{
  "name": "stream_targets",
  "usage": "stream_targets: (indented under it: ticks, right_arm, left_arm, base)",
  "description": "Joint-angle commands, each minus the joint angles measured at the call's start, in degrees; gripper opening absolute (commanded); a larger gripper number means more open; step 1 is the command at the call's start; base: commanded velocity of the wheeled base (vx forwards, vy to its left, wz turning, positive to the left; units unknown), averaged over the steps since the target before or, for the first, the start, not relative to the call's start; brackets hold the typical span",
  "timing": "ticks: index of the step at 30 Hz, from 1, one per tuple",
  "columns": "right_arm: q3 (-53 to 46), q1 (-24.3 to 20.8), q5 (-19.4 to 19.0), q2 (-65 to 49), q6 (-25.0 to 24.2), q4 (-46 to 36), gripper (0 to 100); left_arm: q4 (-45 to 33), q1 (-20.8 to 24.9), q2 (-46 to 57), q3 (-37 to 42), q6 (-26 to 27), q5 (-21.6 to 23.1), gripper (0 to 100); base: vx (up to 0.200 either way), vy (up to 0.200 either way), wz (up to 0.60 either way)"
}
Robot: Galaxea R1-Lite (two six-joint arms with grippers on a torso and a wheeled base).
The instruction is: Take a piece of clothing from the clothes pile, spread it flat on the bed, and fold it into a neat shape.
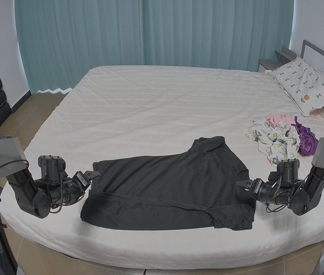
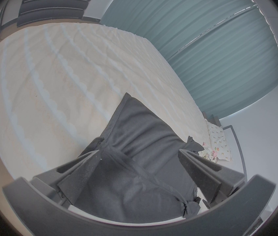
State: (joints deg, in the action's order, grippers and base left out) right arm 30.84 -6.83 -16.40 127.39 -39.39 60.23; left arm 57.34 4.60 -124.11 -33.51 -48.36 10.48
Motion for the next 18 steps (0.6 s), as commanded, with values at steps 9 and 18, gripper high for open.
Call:
stream_targets:
  ticks: [9, 18]
  right_arm:
    - [-1.2, 0.0, 0.0, 0.0, 3.0, 0.1, 100]
    - [-1.2, 0.0, 0.0, 0.2, 3.2, 0.1, 100]
  left_arm:
    - [-4.2, 0.1, -5.5, -1.9, 13.8, -0.6, 100]
    - [-4.3, 0.3, -11.2, -6.0, 18.6, -3.5, 100]
  base:
    - [0.0, 0.0, 0.0]
    - [0.0, 0.0, 0.0]
